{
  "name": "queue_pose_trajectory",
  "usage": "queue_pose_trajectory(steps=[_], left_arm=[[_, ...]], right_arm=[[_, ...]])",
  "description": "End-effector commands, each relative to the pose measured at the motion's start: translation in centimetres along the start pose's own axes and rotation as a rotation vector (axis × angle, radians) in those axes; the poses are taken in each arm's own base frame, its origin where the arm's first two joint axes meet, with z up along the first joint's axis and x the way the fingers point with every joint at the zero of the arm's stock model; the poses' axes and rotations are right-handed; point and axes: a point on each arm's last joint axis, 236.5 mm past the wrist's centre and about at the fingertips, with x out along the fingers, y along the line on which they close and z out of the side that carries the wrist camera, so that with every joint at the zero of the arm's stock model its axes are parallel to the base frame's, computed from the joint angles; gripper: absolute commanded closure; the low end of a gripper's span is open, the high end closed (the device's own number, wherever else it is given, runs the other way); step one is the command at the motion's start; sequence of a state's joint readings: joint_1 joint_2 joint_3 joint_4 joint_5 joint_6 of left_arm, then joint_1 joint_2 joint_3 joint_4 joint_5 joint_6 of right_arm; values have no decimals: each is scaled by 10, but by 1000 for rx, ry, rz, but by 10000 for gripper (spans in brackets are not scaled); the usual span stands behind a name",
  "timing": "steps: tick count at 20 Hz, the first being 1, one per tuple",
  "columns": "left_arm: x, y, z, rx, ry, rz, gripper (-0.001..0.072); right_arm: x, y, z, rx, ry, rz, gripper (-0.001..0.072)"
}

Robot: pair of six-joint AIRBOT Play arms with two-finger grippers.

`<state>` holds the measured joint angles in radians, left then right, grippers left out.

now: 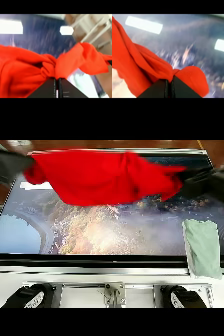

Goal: Fold the shirts.

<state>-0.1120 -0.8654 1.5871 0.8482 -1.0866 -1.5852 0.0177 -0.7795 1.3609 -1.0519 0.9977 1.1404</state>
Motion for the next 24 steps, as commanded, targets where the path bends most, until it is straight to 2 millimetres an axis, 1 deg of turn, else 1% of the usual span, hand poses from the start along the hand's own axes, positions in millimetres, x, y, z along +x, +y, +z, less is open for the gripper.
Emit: queue_pose_trajectory(steps=[1, 2, 3, 4, 5, 6, 7, 8, 9, 10, 11, 12, 14, 16, 17, 18, 21, 22, 24], left_arm=[[-49, -50, 29, 130, -76, -33, 671], [-53, -49, 23, 144, -49, -20, 671], [-54, -43, 12, 155, -7, 8, 670], [-56, -31, -2, 168, 56, 58, 671], [-58, -14, -16, 178, 124, 122, 671], [-63, 10, -29, 187, 192, 216, 670], [-70, 36, -39, 177, 243, 321, 670], [-75, 58, -46, 157, 277, 404, 670], [-75, 74, -56, 141, 317, 453, 670], [-72, 84, -67, 124, 356, 469, 671], [-66, 95, -81, 100, 401, 476, 671], [-61, 106, -98, 74, 451, 485, 670], [-49, 132, -138, 12, 561, 505, 670], [-37, 158, -175, -42, 633, 522, 671], [-28, 172, -189, -63, 641, 530, 670], [-20, 184, -200, -78, 640, 537, 670], [10, 219, -224, -144, 636, 566, 670], [20, 231, -227, -167, 633, 578, 670], [50, 249, -230, -209, 600, 566, 670]], right_arm=[[-66, 13, 49, -108, -113, -62, 639], [-75, 15, 47, -120, -94, -73, 639], [-84, 15, 40, -126, -58, -89, 639], [-91, 14, 29, -127, -11, -104, 639], [-96, 11, 15, -131, 45, -120, 639], [-99, 8, -3, -136, 125, -133, 639], [-103, 5, -27, -125, 229, -140, 639], [-105, 4, -52, -99, 337, -132, 639], [-108, 8, -79, -58, 465, -100, 639], [-112, 14, -104, 25, 590, -76, 639], [-112, 20, -124, 120, 683, -60, 640], [-108, 24, -140, 179, 737, -46, 640], [-98, 24, -184, 231, 863, -28, 640], [-80, 14, -228, 271, 949, -51, 639], [-67, 7, -247, 283, 951, -72, 640], [-46, -2, -262, 292, 916, -96, 639], [11, -27, -292, 367, 803, -172, 639], [28, -35, -300, 391, 784, -191, 640], [60, -50, -310, 429, 756, -214, 639]])
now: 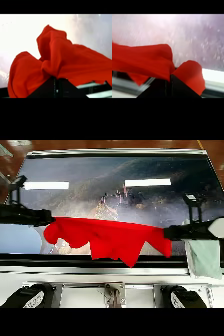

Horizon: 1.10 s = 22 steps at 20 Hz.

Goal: Fold the shirts.

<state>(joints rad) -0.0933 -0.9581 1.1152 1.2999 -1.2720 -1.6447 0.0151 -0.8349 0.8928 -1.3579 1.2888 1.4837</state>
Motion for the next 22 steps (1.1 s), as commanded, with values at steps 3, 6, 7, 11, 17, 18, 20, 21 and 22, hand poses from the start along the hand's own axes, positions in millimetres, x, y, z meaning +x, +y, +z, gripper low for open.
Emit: queue_pose_trajectory(steps=[3, 6, 7, 11, 17, 18, 20, 21, 22], left_arm=[[88, -7, 49, -189, -79, -125, 669], [129, -19, 54, -320, -42, -211, 669], [142, -20, 47, -349, -1, -222, 668], [142, -13, 31, -270, 104, -244, 260], [39, 81, 26, -276, 176, -79, 255], [31, 99, 11, -286, 205, -1, 322], [31, 105, -26, -296, 262, 45, 316], [39, 93, -51, -312, 308, 10, 249], [50, 73, -78, -345, 363, -57, 63]], right_arm=[[86, -18, 57, 200, -130, 19, 639], [121, -9, 60, 378, -89, 94, 638], [131, -6, 56, 406, -60, 110, 637], [130, -11, 56, 373, -34, 112, 23], [38, -116, 30, 172, 91, -150, 21], [25, -141, 7, 193, 158, -222, 21], [15, -165, -24, 302, 201, -247, 21], [19, -164, -30, 376, 172, -197, 21], [26, -159, -34, 429, 151, -138, 22]])
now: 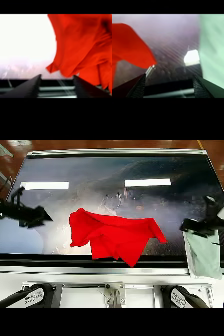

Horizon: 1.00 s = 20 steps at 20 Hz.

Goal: Fold the shirts.

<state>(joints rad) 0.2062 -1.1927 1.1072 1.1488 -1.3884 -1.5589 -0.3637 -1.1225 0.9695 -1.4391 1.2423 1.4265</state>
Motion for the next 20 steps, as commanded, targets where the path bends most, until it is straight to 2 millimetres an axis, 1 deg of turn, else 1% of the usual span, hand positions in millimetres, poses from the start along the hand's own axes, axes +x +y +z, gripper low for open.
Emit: queue_pose_trajectory(steps=[1, 2, 3, 4, 6, 8, 10, 13, 15, 16, 17, 19, 20], left_arm=[[37, -3, -86, -78, 195, -76, -7], [58, -12, -111, -105, 250, -132, -7], [76, -20, -129, -134, 286, -169, -7], [93, -29, -143, -150, 301, -195, -6], [118, -44, -158, -136, 287, -209, -6], [134, -62, -161, -109, 252, -202, -5], [147, -77, -167, -95, 239, -192, -2], [168, -90, -181, -89, 262, -188, -1], [182, -101, -180, -130, 248, -208, 4], [187, -108, -181, -137, 241, -225, 23], [192, -113, -182, -144, 236, -234, 67], [200, -119, -180, -161, 206, -240, 76], [203, -123, -175, -181, 180, -248, 131]], right_arm=[[5, -17, -34, 136, 58, 85, 21], [10, -8, -40, 138, 71, 127, 21], [16, -2, -47, 127, 89, 149, 22], [21, 3, -53, 116, 105, 168, 21], [25, 13, -56, 120, 111, 200, 21], [25, 19, -52, 128, 95, 226, 22], [25, 18, -51, 129, 90, 225, 22], [25, 18, -51, 124, 90, 225, 21], [25, 18, -51, 121, 90, 226, 22], [25, 18, -51, 121, 90, 226, 22], [25, 19, -51, 121, 91, 227, 21], [25, 20, -52, 122, 94, 230, 21], [25, 20, -51, 123, 93, 233, 21]])
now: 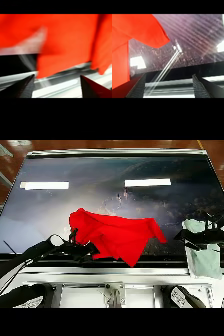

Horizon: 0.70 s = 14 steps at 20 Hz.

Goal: Fold the shirts.

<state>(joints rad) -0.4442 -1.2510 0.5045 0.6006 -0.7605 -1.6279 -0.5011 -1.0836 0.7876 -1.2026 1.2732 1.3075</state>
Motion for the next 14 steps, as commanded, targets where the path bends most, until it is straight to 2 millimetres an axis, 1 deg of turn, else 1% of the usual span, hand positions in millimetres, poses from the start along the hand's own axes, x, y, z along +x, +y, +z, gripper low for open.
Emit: queue_pose_trajectory(steps=[1, 2, 3, 4, 5, 6, 8, 10, 12, 14], left_arm=[[15, -13, 21, -55, -114, -43, 151], [16, -16, 26, -72, -142, -55, 253], [17, -18, 30, -84, -162, -63, 331], [19, -19, 32, -91, -176, -64, 423], [20, -18, 32, -91, -179, -62, 574], [20, -18, 32, -87, -177, -59, 669], [20, -19, 31, -78, -171, -61, 670], [18, -24, 29, -52, -166, -70, 670], [11, -35, 26, 2, -164, -93, 670], [-2, -50, 26, 98, -193, -127, 670]], right_arm=[[0, 3, 0, 4, -1, 15, 22], [0, 6, 1, 8, -5, 28, 21], [0, 10, 2, 12, -8, 41, 21], [0, 12, 4, 16, -16, 49, 22], [-1, 12, 5, 19, -23, 53, 21], [-1, 13, 8, 29, -35, 55, 21], [2, 15, 10, 45, -34, 68, 21], [9, 15, 11, 57, -14, 87, 21], [22, 16, 12, 86, 15, 113, 21], [39, 22, 11, 138, 69, 172, 21]])
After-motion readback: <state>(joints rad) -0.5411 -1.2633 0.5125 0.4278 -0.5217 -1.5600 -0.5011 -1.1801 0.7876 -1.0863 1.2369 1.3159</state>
